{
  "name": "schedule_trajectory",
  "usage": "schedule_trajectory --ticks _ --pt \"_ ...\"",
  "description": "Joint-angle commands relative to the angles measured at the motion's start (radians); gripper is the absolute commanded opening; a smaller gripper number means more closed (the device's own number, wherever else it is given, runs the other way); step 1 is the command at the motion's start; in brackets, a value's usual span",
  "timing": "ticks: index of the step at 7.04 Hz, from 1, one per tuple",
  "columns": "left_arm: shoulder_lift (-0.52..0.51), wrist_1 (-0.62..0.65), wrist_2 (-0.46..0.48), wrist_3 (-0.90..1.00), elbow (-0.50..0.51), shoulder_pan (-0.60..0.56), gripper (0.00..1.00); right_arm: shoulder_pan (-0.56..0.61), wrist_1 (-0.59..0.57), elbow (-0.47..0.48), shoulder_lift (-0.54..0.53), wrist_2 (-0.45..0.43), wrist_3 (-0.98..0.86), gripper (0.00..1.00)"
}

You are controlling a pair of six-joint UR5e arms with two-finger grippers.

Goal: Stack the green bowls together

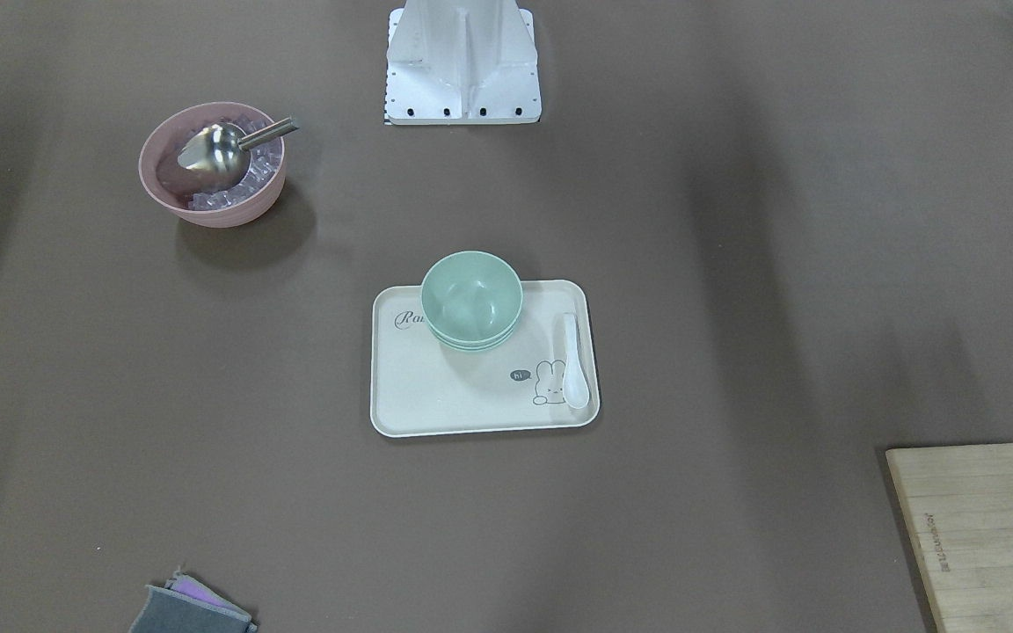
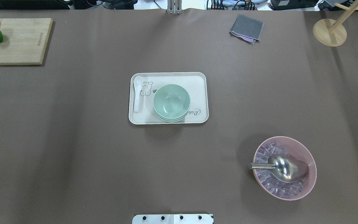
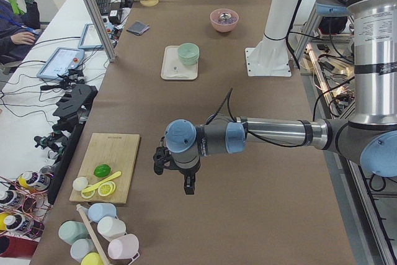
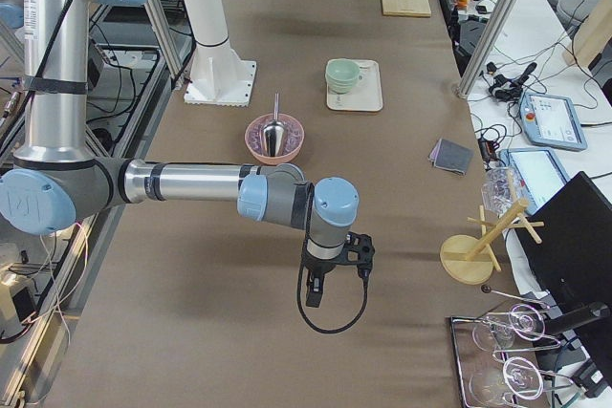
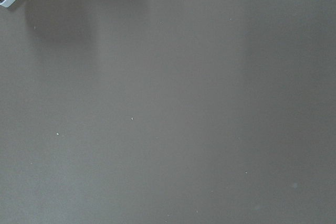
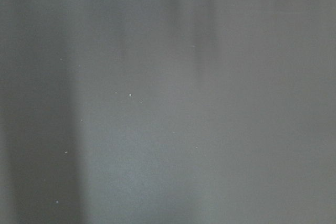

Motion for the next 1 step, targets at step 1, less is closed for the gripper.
schedule_trajectory --ticks 1 --pt "-0.001 0.0 0.001 0.002 -0.004 -0.005 0.98 0.002 0.0 0.004 0.0 0.0 0.0 1.0"
